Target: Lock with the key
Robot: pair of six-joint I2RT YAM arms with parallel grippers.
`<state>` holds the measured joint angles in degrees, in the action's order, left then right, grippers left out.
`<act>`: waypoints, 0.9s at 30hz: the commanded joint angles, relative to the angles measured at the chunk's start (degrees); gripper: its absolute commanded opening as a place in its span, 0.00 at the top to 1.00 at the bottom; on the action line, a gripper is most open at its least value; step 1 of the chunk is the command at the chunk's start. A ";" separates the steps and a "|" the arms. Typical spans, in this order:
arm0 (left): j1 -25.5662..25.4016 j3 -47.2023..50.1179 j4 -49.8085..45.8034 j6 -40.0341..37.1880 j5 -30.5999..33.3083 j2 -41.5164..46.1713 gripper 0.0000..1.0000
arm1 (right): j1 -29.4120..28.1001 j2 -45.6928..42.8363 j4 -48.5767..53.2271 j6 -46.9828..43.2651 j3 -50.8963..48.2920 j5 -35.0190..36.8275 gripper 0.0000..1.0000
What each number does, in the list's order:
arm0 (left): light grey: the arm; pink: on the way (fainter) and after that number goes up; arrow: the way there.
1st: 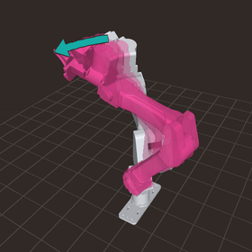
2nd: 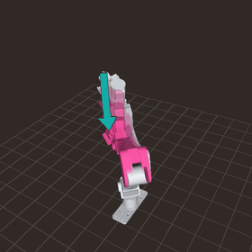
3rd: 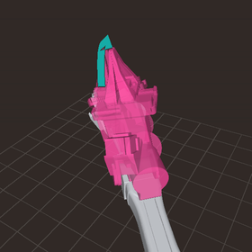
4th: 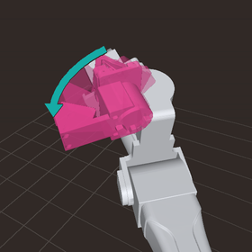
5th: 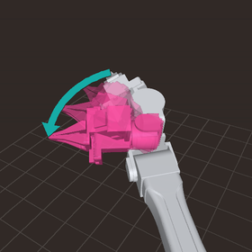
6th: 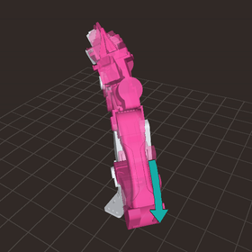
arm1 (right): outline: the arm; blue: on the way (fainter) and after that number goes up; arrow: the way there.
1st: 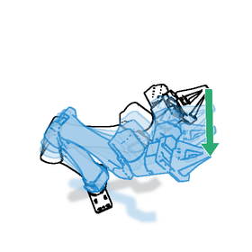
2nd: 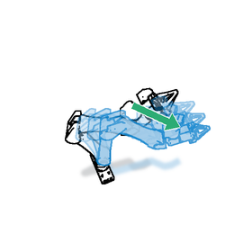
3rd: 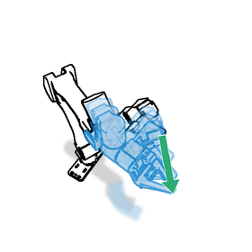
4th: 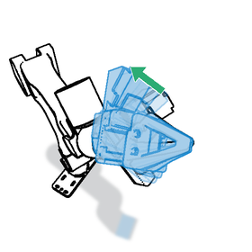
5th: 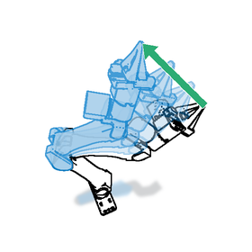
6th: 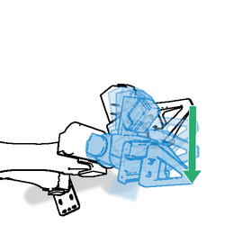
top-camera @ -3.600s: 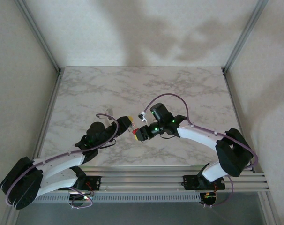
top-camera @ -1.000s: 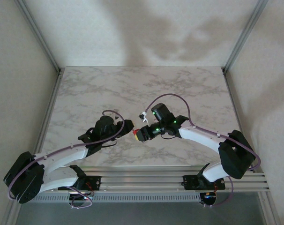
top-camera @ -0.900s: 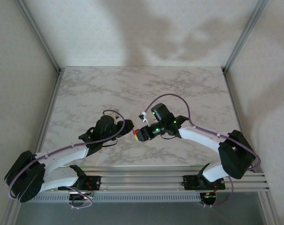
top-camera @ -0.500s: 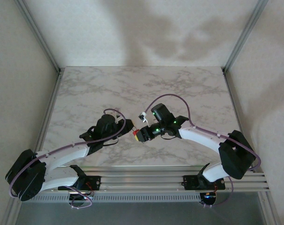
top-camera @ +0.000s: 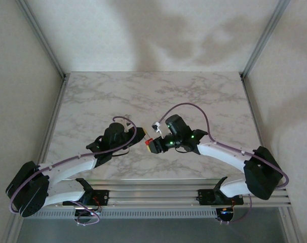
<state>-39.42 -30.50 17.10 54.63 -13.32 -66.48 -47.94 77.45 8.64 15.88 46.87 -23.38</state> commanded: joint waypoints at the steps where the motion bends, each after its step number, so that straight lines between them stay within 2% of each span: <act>1: -0.30 -0.17 -3.21 -1.71 1.68 0.44 1.00 | -0.50 -4.89 -6.52 1.61 -2.29 8.11 1.00; 13: -3.20 -0.96 -3.13 -1.72 4.75 3.11 1.00 | -3.98 -10.12 -19.29 5.07 -9.82 28.50 1.00; 27: -5.73 -2.19 -3.21 -2.29 5.67 1.37 1.00 | -4.92 -7.51 -20.96 7.50 -6.43 33.91 1.00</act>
<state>-43.16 -32.25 17.89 52.88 -6.11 -65.01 -55.00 69.67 -7.07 18.83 37.41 -2.70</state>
